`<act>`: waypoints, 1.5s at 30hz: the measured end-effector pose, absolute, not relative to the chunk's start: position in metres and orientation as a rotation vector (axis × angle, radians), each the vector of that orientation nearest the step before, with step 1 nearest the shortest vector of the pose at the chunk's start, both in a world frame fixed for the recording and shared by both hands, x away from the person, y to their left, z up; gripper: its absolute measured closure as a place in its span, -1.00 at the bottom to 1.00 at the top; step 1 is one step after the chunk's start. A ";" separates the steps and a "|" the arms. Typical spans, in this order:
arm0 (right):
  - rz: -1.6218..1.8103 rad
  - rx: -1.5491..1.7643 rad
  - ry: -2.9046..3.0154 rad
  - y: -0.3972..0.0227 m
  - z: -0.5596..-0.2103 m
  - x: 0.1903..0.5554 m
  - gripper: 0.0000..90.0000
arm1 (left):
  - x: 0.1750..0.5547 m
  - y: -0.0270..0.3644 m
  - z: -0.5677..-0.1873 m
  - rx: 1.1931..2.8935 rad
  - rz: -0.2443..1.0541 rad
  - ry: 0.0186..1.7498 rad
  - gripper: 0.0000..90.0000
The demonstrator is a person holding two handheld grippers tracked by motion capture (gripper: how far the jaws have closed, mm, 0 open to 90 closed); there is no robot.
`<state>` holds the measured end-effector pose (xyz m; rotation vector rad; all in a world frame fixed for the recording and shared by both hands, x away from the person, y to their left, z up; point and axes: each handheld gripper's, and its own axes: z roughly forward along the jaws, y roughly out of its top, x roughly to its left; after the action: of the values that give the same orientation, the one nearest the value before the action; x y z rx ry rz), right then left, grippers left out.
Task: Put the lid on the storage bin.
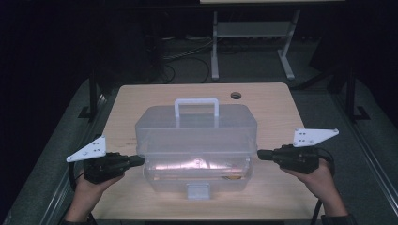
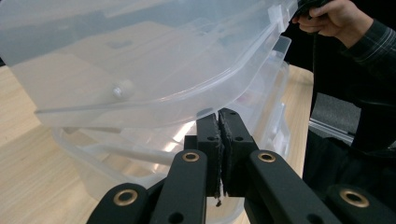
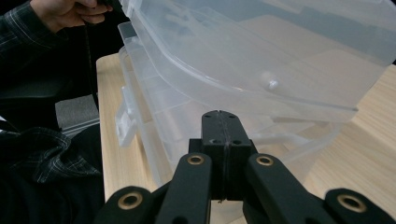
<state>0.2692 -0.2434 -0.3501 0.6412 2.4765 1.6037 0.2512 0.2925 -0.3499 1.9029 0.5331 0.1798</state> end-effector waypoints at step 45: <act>1.446 0.668 2.604 -0.232 -0.390 0.249 0.99 | 0.225 0.295 -0.388 2.026 0.175 0.621 0.90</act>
<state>0.2494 -0.2318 -0.3905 0.6682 2.6038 1.4460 0.2249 0.2949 -0.3884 2.0263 0.6208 0.1747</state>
